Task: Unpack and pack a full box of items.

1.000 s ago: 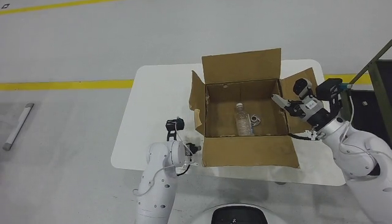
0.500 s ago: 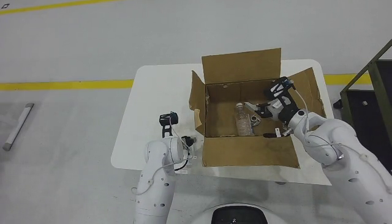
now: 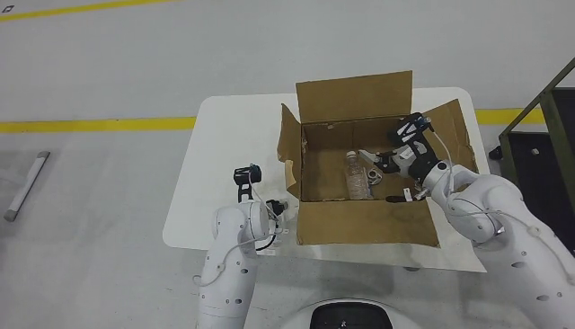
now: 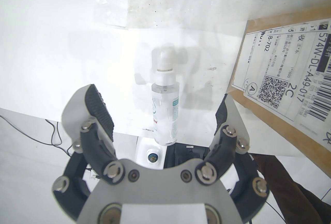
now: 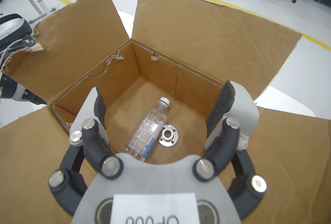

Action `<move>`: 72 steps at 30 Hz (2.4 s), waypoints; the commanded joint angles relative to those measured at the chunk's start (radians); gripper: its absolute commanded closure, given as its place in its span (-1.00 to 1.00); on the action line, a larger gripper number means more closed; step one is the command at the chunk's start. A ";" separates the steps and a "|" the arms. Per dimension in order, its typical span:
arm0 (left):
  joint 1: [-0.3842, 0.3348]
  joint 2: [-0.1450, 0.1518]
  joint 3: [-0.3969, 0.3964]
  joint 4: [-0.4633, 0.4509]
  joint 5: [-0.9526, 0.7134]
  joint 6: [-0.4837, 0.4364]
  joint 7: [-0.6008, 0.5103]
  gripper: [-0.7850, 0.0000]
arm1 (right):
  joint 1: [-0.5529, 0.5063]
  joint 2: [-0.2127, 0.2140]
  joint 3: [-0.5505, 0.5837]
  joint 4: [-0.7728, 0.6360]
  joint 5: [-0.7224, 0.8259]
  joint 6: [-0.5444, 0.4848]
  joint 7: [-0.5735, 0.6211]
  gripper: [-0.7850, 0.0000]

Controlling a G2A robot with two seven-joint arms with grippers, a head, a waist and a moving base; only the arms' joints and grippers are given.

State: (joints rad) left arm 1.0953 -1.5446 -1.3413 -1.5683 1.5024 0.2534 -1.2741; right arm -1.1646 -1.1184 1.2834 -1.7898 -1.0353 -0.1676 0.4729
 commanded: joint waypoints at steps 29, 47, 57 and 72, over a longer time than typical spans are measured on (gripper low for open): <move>0.000 0.000 0.000 0.000 0.000 0.000 0.000 -1.00 | 0.190 -0.042 -0.144 0.146 -0.031 0.219 0.247 -1.00; 0.000 0.000 0.000 0.000 0.000 0.000 0.000 -1.00 | 0.392 -0.128 -0.402 0.364 -0.117 0.370 0.493 -1.00; 0.000 0.000 0.000 0.000 0.000 0.000 0.000 -1.00 | 0.388 -0.129 -0.401 0.363 -0.114 0.369 0.487 -1.00; 0.000 0.000 0.000 0.000 0.000 0.000 0.000 -1.00 | 0.376 -0.181 -0.458 0.499 0.004 0.367 0.355 -1.00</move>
State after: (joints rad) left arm 1.0953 -1.5446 -1.3413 -1.5683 1.5025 0.2535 -1.2741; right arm -0.7936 -1.2945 0.8312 -1.3085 -1.0359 0.1978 0.8331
